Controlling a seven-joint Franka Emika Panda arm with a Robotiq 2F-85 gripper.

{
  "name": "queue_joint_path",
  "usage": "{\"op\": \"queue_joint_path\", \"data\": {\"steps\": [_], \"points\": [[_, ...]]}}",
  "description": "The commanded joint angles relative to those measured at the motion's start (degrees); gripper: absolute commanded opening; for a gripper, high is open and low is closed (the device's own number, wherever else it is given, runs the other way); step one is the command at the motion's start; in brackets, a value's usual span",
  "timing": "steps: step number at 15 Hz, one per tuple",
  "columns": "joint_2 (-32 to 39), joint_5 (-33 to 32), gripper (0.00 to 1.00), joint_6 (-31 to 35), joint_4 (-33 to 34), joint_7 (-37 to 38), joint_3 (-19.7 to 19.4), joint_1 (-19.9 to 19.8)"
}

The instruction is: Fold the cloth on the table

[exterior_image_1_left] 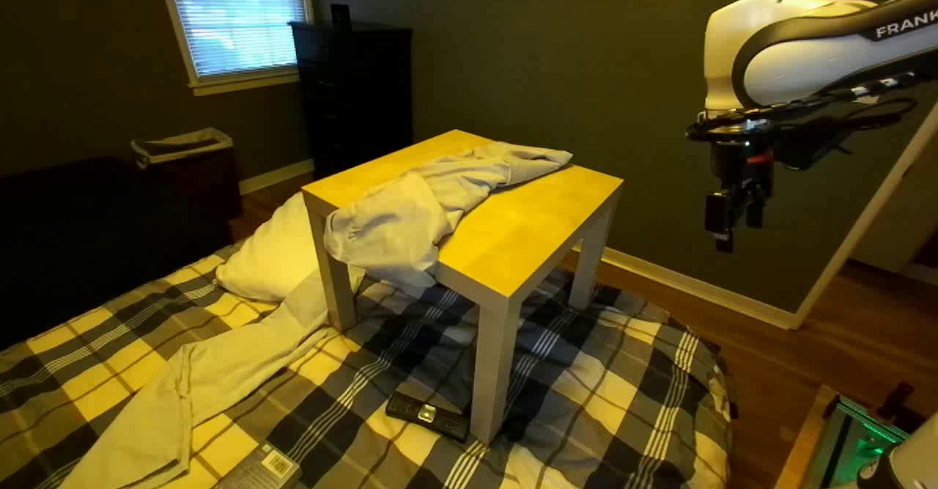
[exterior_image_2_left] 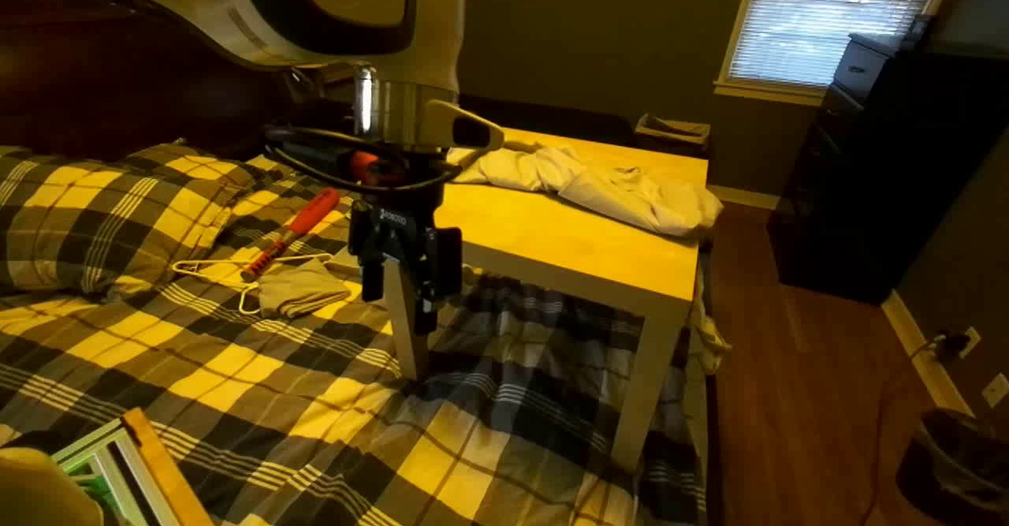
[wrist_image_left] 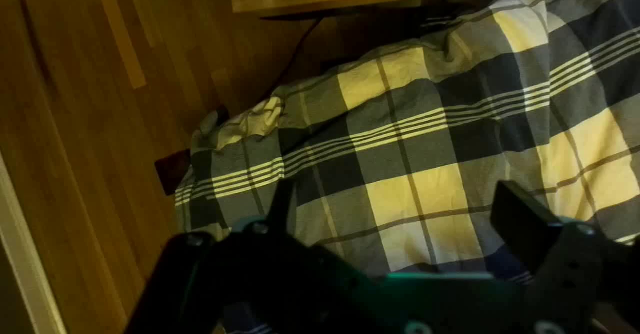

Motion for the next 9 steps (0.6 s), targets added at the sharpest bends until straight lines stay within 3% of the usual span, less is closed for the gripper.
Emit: {"op": "queue_joint_path", "data": {"steps": [1, 7, 9], "points": [[0.0, -0.3, 1.0, -0.3, 0.1, 0.3, -0.7, 0.8], [0.0, -0.3, 1.0, -0.3, 0.1, 0.3, -0.7, 0.8], [0.0, -0.5, 1.0, -0.1, 0.5, 2.4, 1.2, 1.9]]}}
